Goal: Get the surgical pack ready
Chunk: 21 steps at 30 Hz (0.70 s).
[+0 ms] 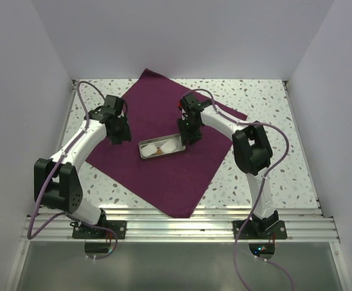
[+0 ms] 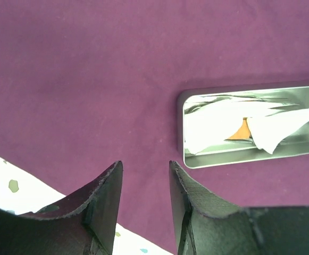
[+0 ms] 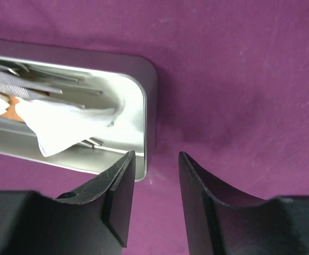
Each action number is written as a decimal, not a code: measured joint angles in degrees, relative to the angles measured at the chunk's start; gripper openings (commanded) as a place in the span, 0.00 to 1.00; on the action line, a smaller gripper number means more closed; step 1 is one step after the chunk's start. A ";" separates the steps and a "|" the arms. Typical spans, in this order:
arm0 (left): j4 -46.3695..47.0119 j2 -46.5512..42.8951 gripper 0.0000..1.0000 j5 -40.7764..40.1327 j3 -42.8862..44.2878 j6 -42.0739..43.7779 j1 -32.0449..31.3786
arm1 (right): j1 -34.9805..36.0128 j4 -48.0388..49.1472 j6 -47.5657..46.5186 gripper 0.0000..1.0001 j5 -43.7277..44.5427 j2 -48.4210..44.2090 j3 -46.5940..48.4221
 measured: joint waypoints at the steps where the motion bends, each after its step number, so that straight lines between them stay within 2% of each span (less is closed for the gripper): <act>1: -0.02 -0.72 0.43 -0.13 -0.13 0.00 0.00 | 0.07 -0.13 -0.04 0.38 0.17 0.37 0.44; 8: -0.63 -6.97 0.43 -1.73 -0.20 -0.02 0.00 | 0.46 -0.09 0.15 0.27 1.33 2.73 2.84; 15: -1.18 -7.37 0.41 -1.90 0.00 -0.04 0.00 | 0.68 -0.96 0.90 0.00 2.56 5.20 6.14; 21: -1.31 -6.38 0.41 -1.79 1.22 -0.04 0.00 | 0.66 -2.34 1.36 0.00 4.17 7.10 9.44</act>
